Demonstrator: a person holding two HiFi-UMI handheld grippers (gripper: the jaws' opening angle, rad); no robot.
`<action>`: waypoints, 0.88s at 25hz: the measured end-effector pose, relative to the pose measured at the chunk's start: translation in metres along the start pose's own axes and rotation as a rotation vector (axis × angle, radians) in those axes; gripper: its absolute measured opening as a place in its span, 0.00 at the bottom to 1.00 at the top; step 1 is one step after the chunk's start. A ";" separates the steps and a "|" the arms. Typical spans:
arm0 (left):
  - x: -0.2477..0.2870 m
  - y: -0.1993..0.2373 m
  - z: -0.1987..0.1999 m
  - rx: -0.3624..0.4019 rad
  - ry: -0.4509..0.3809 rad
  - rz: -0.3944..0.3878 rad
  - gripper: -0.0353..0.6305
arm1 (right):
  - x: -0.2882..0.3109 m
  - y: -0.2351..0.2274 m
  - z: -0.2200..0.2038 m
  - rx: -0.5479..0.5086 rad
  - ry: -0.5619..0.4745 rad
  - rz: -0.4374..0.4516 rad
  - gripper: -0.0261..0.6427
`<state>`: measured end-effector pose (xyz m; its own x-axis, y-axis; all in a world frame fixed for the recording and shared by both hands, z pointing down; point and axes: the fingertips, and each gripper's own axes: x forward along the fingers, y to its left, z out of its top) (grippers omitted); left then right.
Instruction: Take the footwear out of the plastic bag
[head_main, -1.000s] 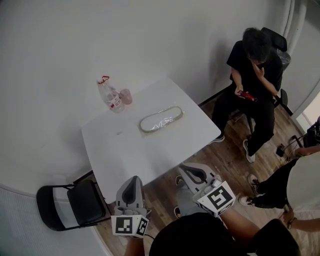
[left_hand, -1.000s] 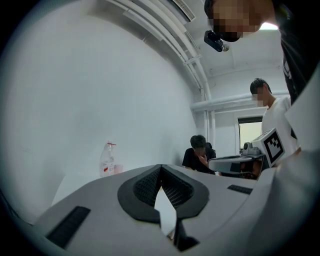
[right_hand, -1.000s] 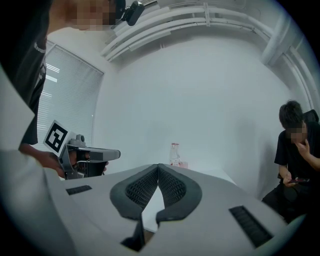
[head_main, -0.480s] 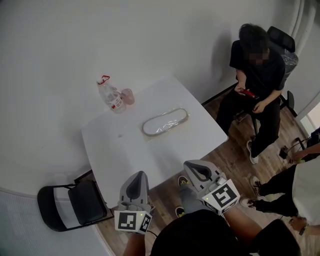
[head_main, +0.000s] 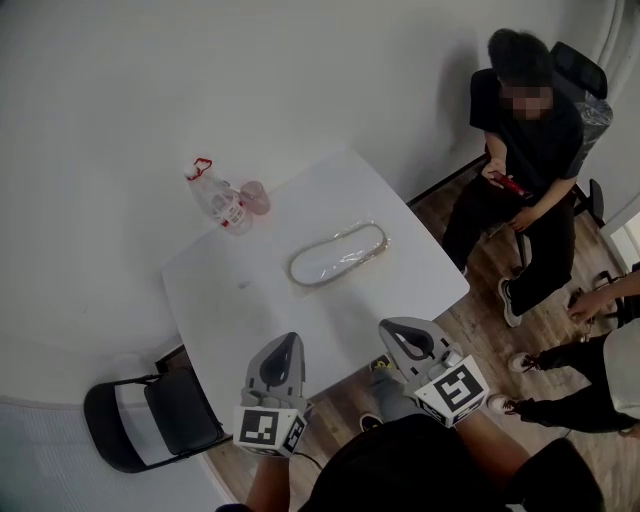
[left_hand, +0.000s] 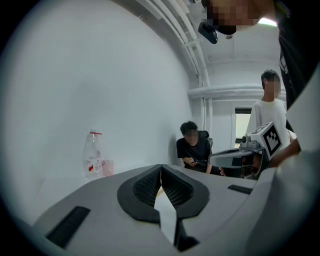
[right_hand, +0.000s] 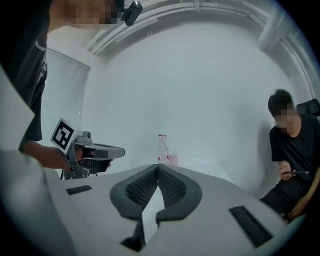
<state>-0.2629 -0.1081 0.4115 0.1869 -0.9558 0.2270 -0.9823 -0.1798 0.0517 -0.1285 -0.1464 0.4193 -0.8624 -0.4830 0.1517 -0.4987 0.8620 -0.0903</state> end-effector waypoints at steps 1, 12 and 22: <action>0.010 0.006 -0.001 0.001 0.016 -0.006 0.09 | 0.007 -0.007 0.000 0.001 0.004 0.000 0.06; 0.108 0.046 -0.006 0.012 0.216 -0.126 0.37 | 0.069 -0.071 0.020 0.032 -0.007 0.026 0.06; 0.179 0.052 -0.040 0.261 0.359 -0.222 0.64 | 0.080 -0.119 0.016 0.046 -0.001 0.047 0.06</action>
<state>-0.2806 -0.2789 0.4938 0.3382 -0.7553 0.5614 -0.8791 -0.4665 -0.0979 -0.1398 -0.2901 0.4264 -0.8852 -0.4420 0.1455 -0.4608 0.8760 -0.1427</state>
